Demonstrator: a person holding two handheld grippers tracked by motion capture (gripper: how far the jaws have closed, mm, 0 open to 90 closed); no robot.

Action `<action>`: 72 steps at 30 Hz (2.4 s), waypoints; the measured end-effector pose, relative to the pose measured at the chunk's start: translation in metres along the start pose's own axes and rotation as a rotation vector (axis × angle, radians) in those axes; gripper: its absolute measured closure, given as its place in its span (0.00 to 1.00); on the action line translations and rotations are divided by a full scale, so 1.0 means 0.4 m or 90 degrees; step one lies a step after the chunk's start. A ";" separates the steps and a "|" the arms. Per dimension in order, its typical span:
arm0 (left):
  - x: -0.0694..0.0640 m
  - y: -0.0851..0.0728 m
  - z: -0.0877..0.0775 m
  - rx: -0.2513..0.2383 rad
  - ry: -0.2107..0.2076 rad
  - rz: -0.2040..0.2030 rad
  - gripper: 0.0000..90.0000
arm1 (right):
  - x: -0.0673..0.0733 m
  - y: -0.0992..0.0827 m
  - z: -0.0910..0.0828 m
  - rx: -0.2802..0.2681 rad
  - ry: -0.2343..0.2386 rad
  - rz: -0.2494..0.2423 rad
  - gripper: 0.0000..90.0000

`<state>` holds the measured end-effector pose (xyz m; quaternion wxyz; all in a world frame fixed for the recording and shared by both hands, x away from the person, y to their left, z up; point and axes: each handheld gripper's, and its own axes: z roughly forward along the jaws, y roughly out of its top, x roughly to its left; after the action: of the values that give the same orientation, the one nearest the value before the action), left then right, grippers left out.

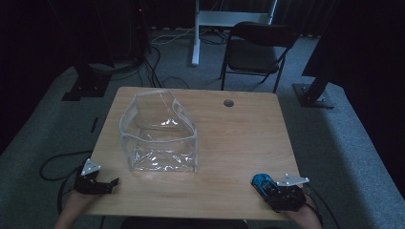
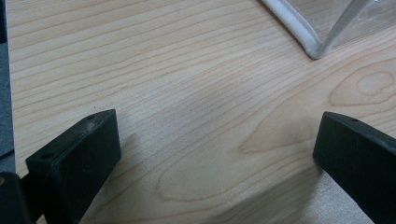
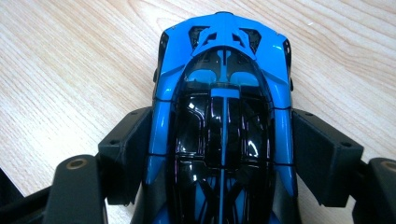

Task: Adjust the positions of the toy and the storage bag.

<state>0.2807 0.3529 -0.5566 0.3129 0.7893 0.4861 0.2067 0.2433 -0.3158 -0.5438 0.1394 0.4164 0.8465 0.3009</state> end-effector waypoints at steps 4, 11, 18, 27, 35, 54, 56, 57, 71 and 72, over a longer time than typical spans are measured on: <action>0.000 0.000 0.000 0.000 0.000 0.000 0.01 | 0.001 0.006 -0.001 0.012 -0.002 -0.006 0.28; 0.001 -0.001 -0.001 0.000 -0.002 0.002 0.01 | 0.001 0.011 -0.009 0.023 -0.007 -0.003 0.25; 0.000 -0.001 -0.002 0.001 -0.003 0.003 0.01 | -0.009 0.035 -0.051 -0.023 0.002 0.026 0.20; -0.003 0.001 -0.003 0.006 -0.004 0.009 0.02 | 0.000 0.102 -0.052 -0.060 0.025 0.016 0.17; -0.016 0.020 -0.004 -0.006 -0.036 -0.002 0.02 | 0.025 0.180 -0.039 -0.099 0.066 -0.002 0.19; -0.078 0.117 -0.002 -0.105 -0.106 0.011 0.02 | 0.136 0.444 -0.012 -0.204 0.167 -0.088 0.19; -0.079 0.119 0.000 -0.107 -0.106 0.011 0.02 | 0.145 0.460 -0.007 -0.208 0.175 -0.093 0.19; -0.082 0.123 0.005 -0.112 -0.107 0.010 0.02 | 0.164 0.494 0.007 -0.218 0.187 -0.100 0.19; -0.097 0.159 0.003 -0.192 -0.109 0.001 0.03 | 0.231 0.616 0.092 -0.221 0.244 -0.112 0.24; -0.097 0.159 0.003 -0.192 -0.109 0.001 0.04 | 0.231 0.616 0.092 -0.221 0.244 -0.112 0.24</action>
<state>0.3048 0.2966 -0.5143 0.4678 0.7485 0.4208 0.2094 0.3572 -0.1121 -0.4170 0.0713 0.2465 0.8260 0.5019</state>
